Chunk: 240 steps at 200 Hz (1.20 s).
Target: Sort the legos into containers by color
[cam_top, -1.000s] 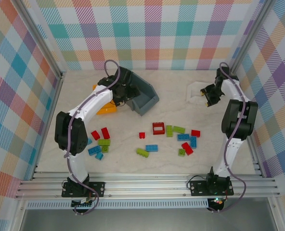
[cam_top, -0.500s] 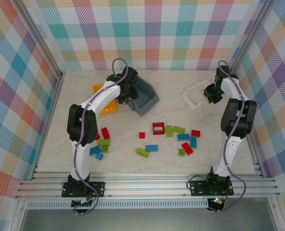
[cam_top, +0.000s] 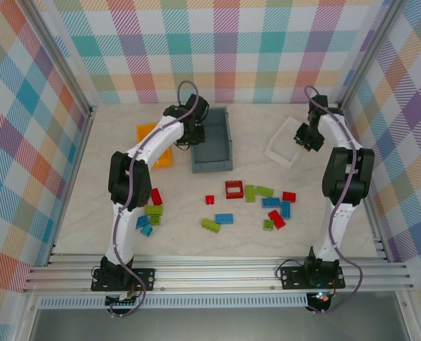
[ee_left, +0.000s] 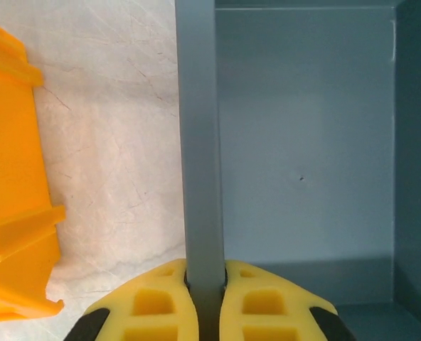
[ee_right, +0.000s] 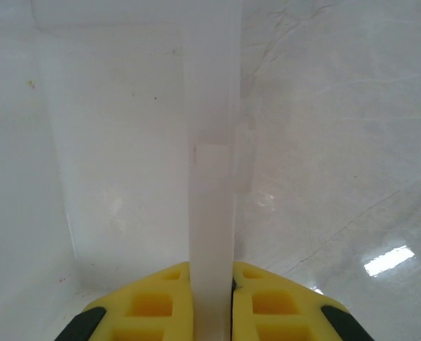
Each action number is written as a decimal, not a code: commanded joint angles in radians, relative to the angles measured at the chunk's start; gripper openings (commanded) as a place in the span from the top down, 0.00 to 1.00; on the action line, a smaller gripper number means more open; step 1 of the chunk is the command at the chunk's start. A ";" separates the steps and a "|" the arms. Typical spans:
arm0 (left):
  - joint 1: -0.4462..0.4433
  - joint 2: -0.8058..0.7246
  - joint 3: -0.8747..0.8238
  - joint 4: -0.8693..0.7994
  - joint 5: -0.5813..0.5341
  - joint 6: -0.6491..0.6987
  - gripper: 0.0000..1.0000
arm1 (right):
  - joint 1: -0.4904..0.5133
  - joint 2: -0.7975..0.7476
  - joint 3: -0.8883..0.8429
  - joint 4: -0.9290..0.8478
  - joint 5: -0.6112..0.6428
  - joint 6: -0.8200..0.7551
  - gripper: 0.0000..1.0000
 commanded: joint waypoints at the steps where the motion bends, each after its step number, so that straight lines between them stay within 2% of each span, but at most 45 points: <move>1: 0.007 0.013 0.041 -0.045 -0.040 0.051 0.94 | 0.043 -0.033 -0.025 0.000 0.000 -0.140 0.94; 13: 0.006 0.007 0.041 -0.049 -0.042 0.038 0.85 | 0.069 -0.040 -0.030 0.011 -0.002 -0.177 0.95; 16: 0.007 0.005 0.041 -0.051 -0.041 0.035 0.79 | 0.076 -0.040 -0.029 0.011 -0.002 -0.187 0.95; 23: 0.006 -0.004 0.042 -0.055 -0.044 0.025 0.58 | 0.089 -0.037 -0.019 0.004 -0.005 -0.205 0.96; 28: 0.006 -0.013 0.041 -0.057 -0.048 0.017 0.48 | 0.099 -0.032 -0.008 -0.003 -0.008 -0.218 0.97; 42: 0.006 -0.055 0.028 -0.054 -0.061 -0.004 0.39 | 0.121 -0.015 0.022 -0.020 -0.012 -0.242 0.98; 56: 0.012 -0.112 0.001 -0.045 -0.086 -0.022 0.37 | 0.137 0.003 0.046 -0.028 -0.034 -0.265 0.98; 70: 0.040 -0.167 -0.039 -0.039 -0.106 -0.049 0.37 | 0.151 0.023 0.074 -0.044 -0.055 -0.289 0.98; 86: 0.102 -0.210 -0.100 -0.034 -0.110 -0.085 0.43 | 0.171 0.049 0.112 -0.058 -0.075 -0.316 0.98; 121: 0.251 -0.216 -0.205 -0.001 -0.035 -0.120 0.69 | 0.206 0.087 0.164 -0.063 -0.114 -0.342 0.98; 138: 0.288 -0.169 -0.202 0.008 -0.019 -0.117 0.81 | 0.219 0.109 0.191 -0.068 -0.132 -0.346 0.98; 150: 0.309 -0.116 -0.171 0.004 0.005 -0.110 0.86 | 0.231 0.126 0.214 -0.077 -0.141 -0.350 0.98; 187: 0.308 0.070 -0.005 -0.013 0.146 -0.039 0.87 | 0.266 0.172 0.267 -0.092 -0.166 -0.366 0.98; 203: 0.289 0.122 0.046 -0.029 0.174 0.007 0.86 | 0.279 0.182 0.280 -0.098 -0.163 -0.377 0.98; 219: 0.266 0.138 0.038 -0.020 0.223 0.038 0.86 | 0.282 0.186 0.284 -0.100 -0.162 -0.381 0.98; 240: 0.218 0.107 -0.050 0.038 0.280 0.071 0.86 | 0.280 0.178 0.279 -0.094 -0.157 -0.390 0.98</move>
